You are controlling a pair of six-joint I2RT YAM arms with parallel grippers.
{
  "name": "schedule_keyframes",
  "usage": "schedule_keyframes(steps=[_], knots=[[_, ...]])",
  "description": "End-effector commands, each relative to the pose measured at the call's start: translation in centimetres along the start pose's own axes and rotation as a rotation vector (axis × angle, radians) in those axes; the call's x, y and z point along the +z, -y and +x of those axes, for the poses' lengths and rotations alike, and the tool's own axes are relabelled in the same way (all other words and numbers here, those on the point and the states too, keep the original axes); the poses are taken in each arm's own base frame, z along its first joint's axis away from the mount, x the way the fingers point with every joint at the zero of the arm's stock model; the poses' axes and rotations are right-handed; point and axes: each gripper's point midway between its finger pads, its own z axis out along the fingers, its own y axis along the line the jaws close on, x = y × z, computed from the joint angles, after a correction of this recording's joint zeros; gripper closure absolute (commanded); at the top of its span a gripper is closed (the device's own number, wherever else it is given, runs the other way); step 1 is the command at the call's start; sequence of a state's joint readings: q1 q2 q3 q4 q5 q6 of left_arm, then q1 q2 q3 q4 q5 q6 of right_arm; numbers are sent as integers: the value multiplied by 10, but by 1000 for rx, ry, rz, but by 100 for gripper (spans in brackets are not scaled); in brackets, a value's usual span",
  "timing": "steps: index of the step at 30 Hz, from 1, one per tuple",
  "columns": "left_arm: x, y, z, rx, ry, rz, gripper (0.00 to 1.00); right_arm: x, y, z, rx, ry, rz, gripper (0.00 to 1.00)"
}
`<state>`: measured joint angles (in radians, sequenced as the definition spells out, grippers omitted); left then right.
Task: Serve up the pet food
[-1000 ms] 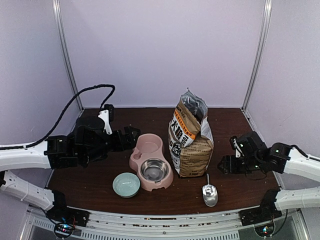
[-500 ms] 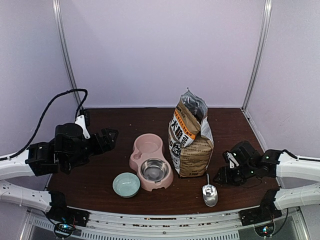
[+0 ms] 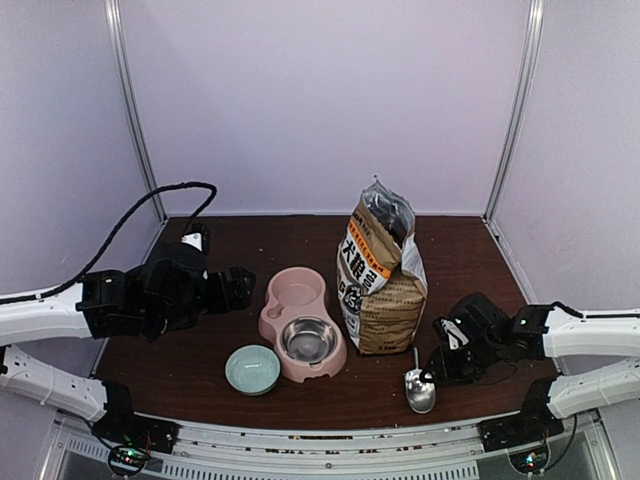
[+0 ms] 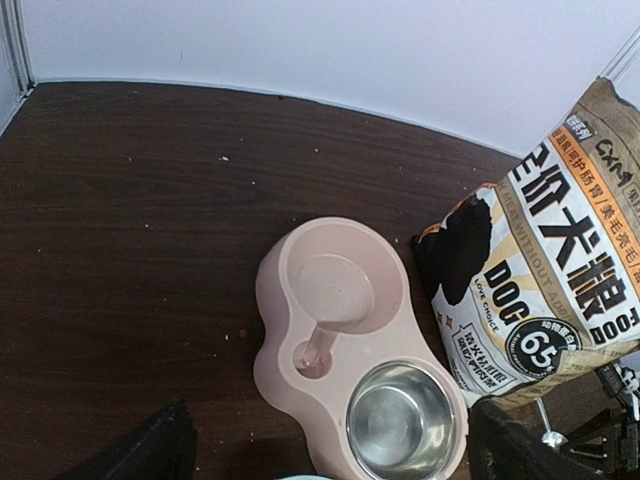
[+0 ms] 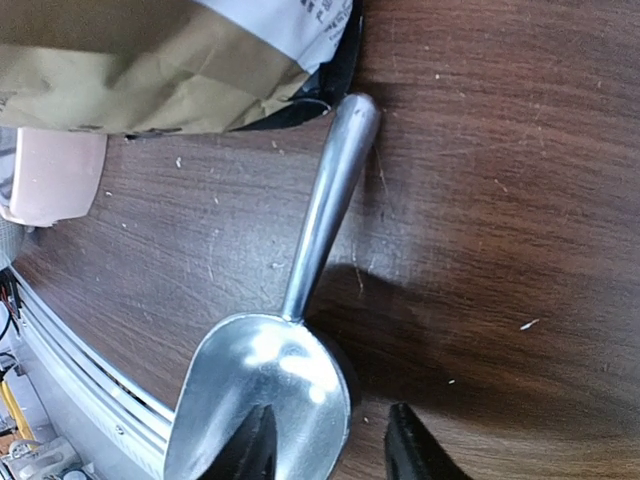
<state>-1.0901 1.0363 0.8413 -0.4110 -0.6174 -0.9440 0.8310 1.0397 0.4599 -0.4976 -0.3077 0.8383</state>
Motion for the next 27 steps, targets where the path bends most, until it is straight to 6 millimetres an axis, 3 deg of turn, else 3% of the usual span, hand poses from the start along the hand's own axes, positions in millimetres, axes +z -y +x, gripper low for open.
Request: schedule_keyframes(steps=[1,8,13,16,21,27], knots=[[4,18,-5,0,-23,36,3,5,0,3,-4,-15,5,64],[10,29,-1,-4,-54,53,3,5,4,4,-10,-25,50,81],[10,32,-1,-35,-61,60,3,1,9,3,23,-7,70,100],[9,36,-3,-47,-63,70,3,-8,10,-3,40,41,81,100],[3,50,-16,-20,-38,76,4,-47,11,-27,79,197,117,100],[-11,78,-44,-10,5,129,6,-113,11,-60,126,453,133,100]])
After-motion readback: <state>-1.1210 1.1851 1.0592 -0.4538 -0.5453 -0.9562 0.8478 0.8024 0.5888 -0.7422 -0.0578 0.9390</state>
